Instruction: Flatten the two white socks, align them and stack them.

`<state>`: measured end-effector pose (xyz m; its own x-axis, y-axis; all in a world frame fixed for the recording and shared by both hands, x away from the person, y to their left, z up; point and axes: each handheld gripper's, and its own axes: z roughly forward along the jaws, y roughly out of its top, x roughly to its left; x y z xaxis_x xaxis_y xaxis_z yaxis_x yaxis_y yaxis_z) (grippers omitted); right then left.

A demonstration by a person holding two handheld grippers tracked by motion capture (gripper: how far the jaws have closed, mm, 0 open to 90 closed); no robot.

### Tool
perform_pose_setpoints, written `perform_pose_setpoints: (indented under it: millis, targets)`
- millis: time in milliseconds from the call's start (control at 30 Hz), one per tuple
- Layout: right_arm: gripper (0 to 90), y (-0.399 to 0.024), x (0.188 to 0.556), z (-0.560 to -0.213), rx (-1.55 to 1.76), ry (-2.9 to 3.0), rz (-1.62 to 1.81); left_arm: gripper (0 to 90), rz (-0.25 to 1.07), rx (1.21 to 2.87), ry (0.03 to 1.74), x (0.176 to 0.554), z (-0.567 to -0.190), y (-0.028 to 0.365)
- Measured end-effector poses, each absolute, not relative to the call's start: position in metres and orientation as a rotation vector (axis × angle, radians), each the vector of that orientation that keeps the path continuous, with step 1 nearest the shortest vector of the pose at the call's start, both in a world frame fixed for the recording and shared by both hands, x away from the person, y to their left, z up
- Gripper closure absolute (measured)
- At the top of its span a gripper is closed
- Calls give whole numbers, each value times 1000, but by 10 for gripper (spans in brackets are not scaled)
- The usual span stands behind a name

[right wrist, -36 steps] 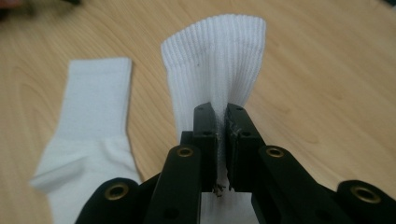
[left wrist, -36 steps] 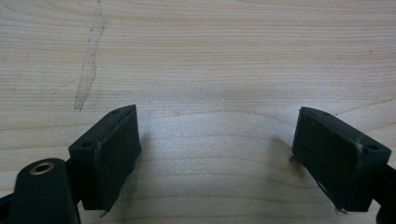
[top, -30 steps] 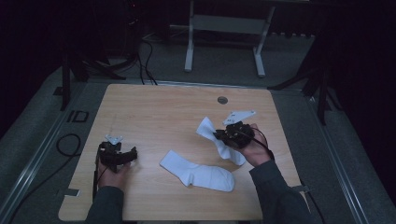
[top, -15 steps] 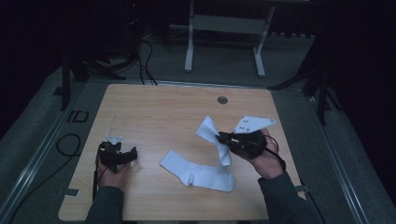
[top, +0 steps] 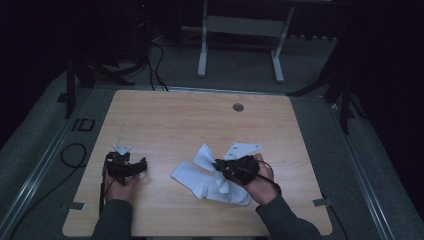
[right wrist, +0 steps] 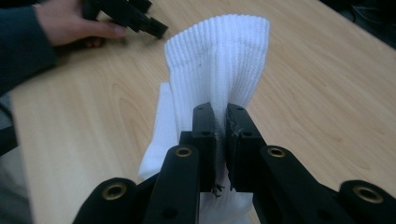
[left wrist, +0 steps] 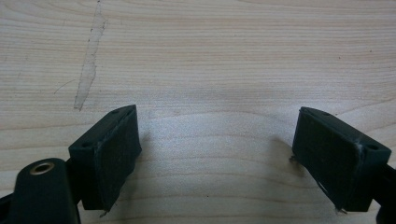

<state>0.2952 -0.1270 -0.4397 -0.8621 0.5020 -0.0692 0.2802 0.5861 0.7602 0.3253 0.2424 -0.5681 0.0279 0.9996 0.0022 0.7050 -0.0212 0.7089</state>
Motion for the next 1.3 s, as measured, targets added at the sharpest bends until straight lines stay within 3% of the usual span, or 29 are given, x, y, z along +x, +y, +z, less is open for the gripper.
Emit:
perform_pose_setpoints:
  millis: [467,933,1300]
  targets:
    - [829,-70,309,-503,723,2641,990,150,722,1781,1730,325,-568,242]
    - [826,-46,318,-520,749,2667,978,150,720,1779,1731,325,-568,242]
    - [611,-49,323,-525,752,2708,945,150,726,1769,1741,323,-568,240]
